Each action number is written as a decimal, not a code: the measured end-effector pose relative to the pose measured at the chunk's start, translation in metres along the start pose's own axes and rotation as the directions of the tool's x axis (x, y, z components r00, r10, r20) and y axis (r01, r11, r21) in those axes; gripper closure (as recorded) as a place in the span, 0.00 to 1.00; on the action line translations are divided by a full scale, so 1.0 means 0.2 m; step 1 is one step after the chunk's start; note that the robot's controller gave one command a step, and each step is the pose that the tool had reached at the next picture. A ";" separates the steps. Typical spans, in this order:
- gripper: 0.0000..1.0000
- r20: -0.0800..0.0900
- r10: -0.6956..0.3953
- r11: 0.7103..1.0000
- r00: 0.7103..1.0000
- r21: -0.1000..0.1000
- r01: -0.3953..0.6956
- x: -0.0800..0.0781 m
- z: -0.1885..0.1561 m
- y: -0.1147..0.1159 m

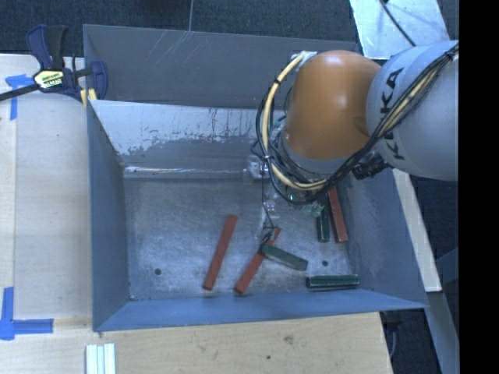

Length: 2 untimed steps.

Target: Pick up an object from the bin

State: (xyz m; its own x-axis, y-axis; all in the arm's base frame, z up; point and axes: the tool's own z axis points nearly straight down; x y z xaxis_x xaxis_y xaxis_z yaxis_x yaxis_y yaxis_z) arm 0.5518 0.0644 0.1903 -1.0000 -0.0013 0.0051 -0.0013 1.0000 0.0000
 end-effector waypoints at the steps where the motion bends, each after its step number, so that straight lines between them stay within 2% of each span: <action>1: 0.00 0.011 -0.429 0.903 0.903 0.004 0.429 0.14 0.60 -0.18; 2: 1.00 0.014 -0.428 0.904 0.903 0.005 0.428 0.13 0.59 -0.17</action>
Offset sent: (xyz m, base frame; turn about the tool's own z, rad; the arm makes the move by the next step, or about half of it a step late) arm -0.0294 -0.0346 -0.1203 -0.4462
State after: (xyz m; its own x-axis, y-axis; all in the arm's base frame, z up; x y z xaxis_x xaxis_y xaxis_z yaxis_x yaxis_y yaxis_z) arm 0.5249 0.0296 0.0718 -0.9030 -0.4296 -0.0090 -0.4296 0.9030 -0.0025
